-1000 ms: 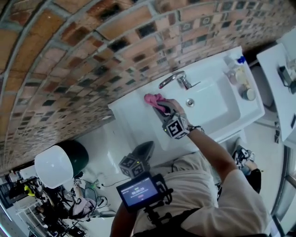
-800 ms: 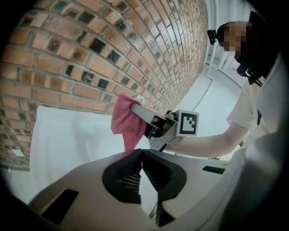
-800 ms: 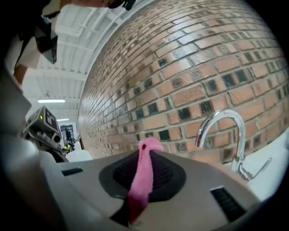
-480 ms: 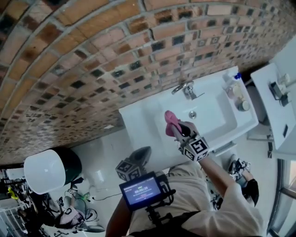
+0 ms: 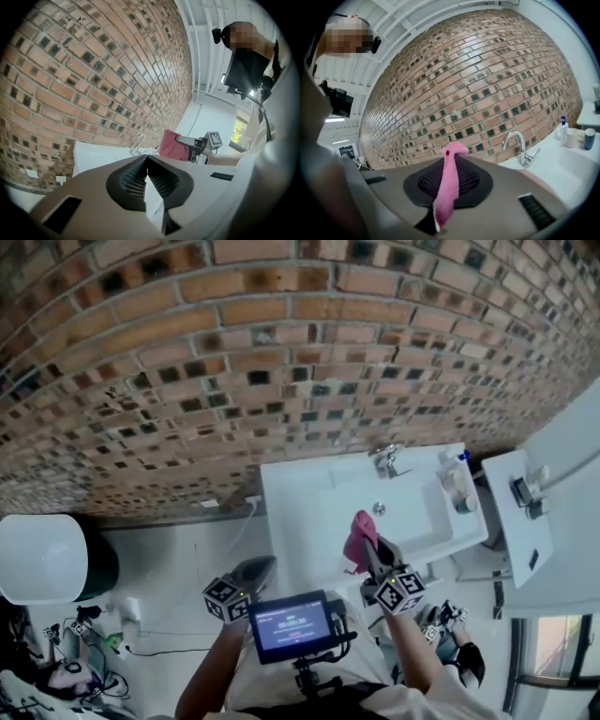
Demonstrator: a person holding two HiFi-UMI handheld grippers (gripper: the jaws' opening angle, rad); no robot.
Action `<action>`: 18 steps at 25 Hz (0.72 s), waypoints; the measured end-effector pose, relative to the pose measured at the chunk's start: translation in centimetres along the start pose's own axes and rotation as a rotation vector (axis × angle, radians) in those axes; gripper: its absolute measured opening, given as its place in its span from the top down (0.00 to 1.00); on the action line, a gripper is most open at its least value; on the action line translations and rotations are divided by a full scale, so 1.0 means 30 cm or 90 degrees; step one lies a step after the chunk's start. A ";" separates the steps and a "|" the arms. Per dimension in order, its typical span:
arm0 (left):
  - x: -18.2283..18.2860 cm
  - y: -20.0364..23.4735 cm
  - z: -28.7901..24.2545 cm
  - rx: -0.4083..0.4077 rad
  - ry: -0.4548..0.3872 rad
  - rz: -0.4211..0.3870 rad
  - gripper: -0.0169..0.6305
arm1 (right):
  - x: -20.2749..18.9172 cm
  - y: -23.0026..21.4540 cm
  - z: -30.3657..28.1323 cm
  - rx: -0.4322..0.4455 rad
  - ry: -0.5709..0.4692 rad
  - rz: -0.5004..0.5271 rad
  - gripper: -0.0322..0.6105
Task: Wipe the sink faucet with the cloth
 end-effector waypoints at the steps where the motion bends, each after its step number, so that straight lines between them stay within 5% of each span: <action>1: -0.021 0.002 0.033 -0.003 -0.001 0.002 0.99 | -0.020 0.030 0.016 -0.007 0.000 -0.006 0.89; 18: -0.220 -0.060 0.259 -0.037 -0.003 0.011 0.99 | -0.280 0.231 0.243 -0.057 -0.022 -0.095 0.89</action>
Point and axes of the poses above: the fingertips, and each gripper's own axes: z backward along the fingers, y to its left, x out of its top, the point moved 3 cm from there along z, backward along the fingers, and after that the axes turned 11 degrees about y, right-handed, at the moved point
